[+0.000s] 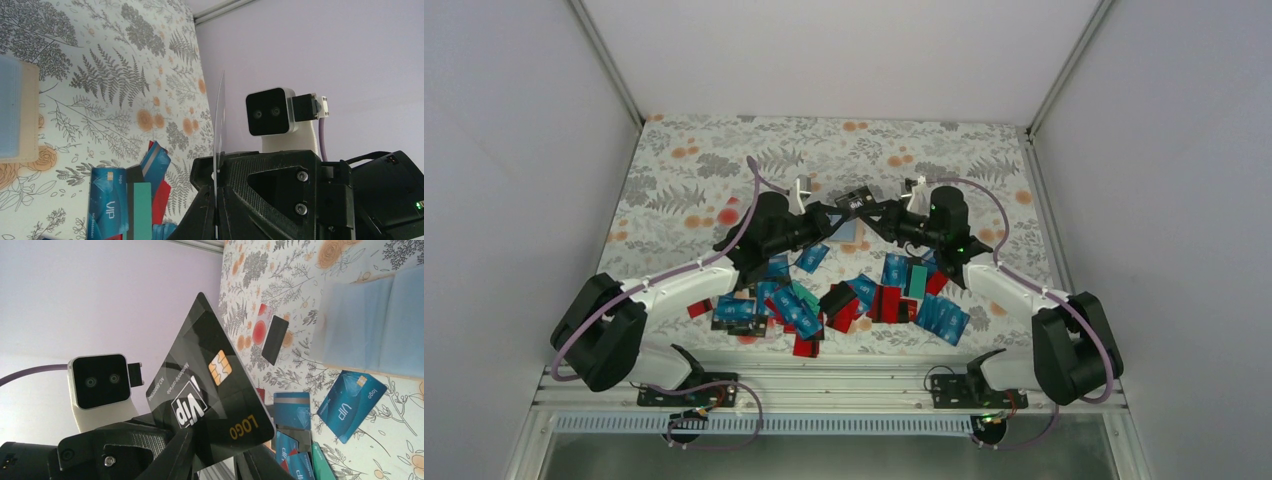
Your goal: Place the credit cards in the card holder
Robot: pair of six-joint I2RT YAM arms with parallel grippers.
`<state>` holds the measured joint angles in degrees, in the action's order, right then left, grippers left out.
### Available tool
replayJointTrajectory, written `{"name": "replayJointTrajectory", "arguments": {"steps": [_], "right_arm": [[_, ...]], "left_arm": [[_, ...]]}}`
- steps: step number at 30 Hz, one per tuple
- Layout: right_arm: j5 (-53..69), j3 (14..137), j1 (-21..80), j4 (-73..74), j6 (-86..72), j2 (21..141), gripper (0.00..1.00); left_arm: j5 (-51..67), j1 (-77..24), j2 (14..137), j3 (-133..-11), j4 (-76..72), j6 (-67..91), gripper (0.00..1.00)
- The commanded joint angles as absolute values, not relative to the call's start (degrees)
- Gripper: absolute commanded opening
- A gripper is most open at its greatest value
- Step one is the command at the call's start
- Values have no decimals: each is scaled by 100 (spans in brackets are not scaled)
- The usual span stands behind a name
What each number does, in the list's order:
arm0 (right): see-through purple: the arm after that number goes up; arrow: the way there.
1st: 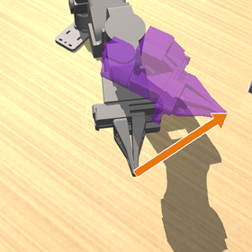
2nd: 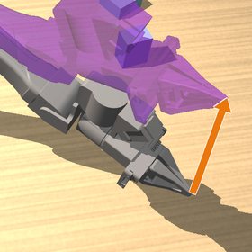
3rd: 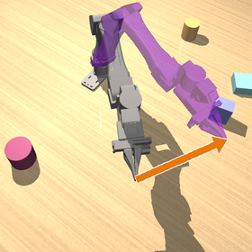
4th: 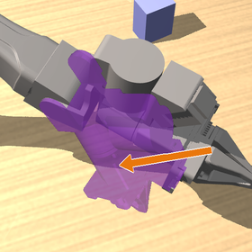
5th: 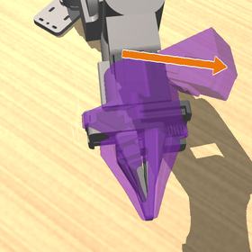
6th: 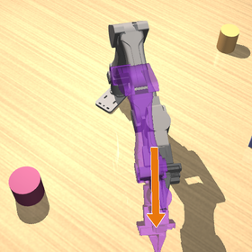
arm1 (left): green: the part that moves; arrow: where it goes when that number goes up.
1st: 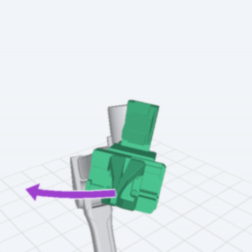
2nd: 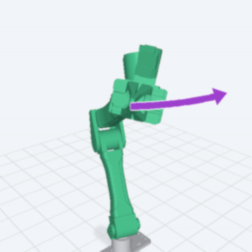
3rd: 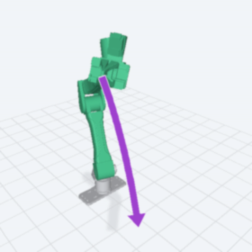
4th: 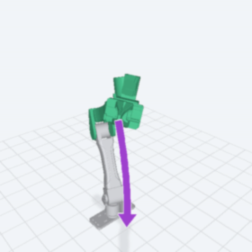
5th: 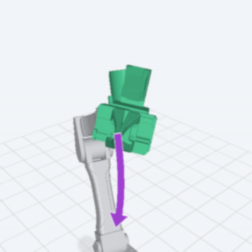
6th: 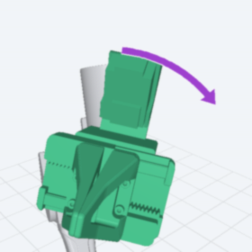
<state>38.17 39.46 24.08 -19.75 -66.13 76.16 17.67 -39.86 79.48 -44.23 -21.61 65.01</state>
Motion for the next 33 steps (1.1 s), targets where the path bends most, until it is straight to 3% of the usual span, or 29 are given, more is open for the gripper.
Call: {"name": "replayJointTrajectory", "arguments": {"steps": [1,10,17,27,33], "right_arm": [[3810,4088,2365,-2256,-6582,7633,20],[3878,4141,2342,-2488,-6407,7620,5],[3948,4147,2330,-2601,-6280,7615,4],[3866,4408,2221,-2028,-5657,7481,4],[4007,4726,2156,-1356,-4898,7696,4]], "left_arm": [[1931,-3999,7829,-4381,-2433,6522,2],[2013,-3999,7894,-4345,-2474,6570,3],[2033,-3999,7929,-4335,-2429,6572,7],[1668,-4009,7729,-4169,-1743,6111,38],[1132,-4000,7286,-4099,-630,5333,49]]}}
